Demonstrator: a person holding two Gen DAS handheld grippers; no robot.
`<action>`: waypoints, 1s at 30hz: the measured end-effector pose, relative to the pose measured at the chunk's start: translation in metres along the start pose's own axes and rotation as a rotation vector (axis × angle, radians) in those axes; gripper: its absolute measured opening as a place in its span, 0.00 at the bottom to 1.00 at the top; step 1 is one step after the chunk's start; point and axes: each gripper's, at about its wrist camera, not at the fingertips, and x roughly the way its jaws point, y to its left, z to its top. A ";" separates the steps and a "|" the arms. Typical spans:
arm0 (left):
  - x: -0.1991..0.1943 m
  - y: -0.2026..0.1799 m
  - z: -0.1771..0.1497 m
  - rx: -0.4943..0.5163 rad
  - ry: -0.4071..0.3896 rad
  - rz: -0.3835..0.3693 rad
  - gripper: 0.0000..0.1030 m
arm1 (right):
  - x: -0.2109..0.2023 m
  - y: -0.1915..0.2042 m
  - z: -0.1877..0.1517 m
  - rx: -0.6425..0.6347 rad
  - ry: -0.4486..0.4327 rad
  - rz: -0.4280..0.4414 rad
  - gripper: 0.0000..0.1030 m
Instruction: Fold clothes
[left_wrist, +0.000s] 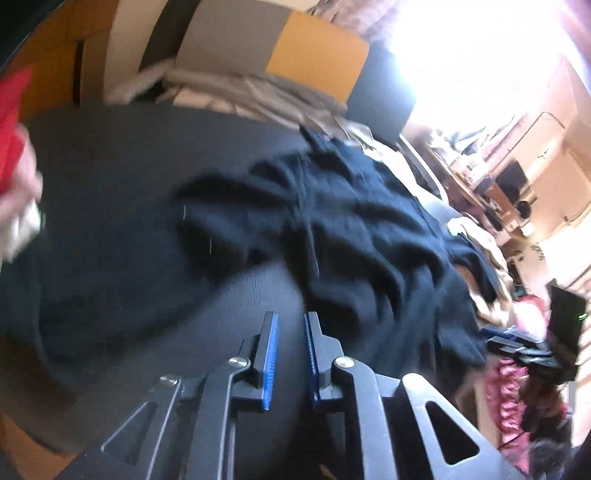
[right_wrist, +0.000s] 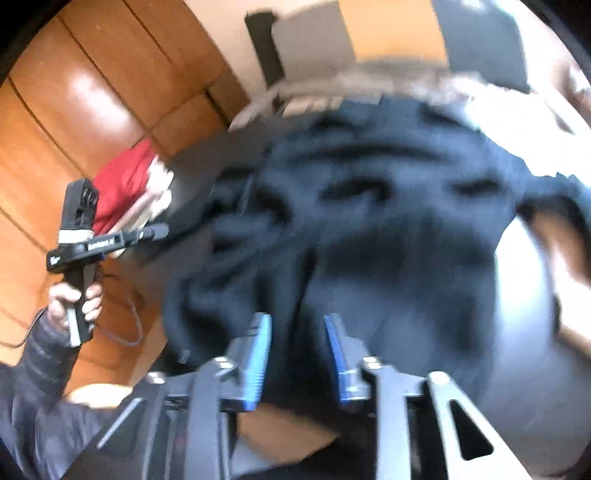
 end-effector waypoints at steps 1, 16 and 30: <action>0.008 -0.001 0.012 0.009 -0.006 0.013 0.13 | 0.001 -0.004 0.016 -0.010 -0.026 -0.039 0.44; 0.148 0.014 0.111 0.192 0.056 0.268 0.14 | 0.150 -0.122 0.216 -0.052 0.026 -0.345 0.43; 0.199 0.035 0.184 0.381 -0.013 0.454 0.27 | 0.194 -0.155 0.224 0.222 0.040 -0.509 0.51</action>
